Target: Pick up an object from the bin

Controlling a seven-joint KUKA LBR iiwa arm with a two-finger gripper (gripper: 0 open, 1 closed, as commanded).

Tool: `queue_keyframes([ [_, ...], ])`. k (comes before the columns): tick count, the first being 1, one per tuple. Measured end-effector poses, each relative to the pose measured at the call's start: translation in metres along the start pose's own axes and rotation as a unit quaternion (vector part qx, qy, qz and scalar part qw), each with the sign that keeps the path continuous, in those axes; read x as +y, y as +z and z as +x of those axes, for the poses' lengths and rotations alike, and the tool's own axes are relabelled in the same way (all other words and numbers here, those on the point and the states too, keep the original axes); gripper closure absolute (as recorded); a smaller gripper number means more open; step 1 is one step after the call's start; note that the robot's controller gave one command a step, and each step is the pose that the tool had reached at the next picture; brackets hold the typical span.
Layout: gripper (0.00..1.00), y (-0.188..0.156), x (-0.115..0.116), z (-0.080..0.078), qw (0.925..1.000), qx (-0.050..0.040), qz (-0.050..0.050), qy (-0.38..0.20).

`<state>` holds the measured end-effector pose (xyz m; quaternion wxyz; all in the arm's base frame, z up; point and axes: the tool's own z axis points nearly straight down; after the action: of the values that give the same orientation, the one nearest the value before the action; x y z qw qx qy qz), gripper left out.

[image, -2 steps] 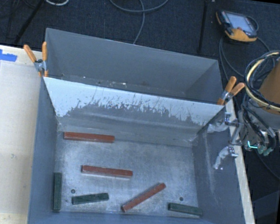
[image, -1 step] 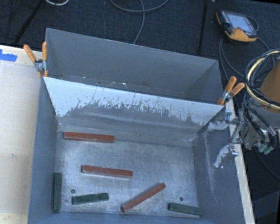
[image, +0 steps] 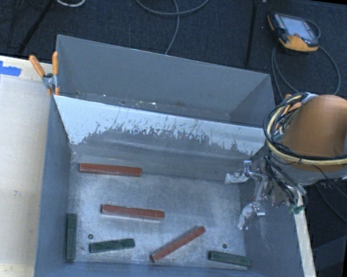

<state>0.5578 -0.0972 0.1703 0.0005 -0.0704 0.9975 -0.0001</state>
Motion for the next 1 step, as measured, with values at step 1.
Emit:
queue_keyframes([
  [1,0.00,0.0114,0.0786,0.0360,0.9991,0.0033,-0.003,-0.043],
])
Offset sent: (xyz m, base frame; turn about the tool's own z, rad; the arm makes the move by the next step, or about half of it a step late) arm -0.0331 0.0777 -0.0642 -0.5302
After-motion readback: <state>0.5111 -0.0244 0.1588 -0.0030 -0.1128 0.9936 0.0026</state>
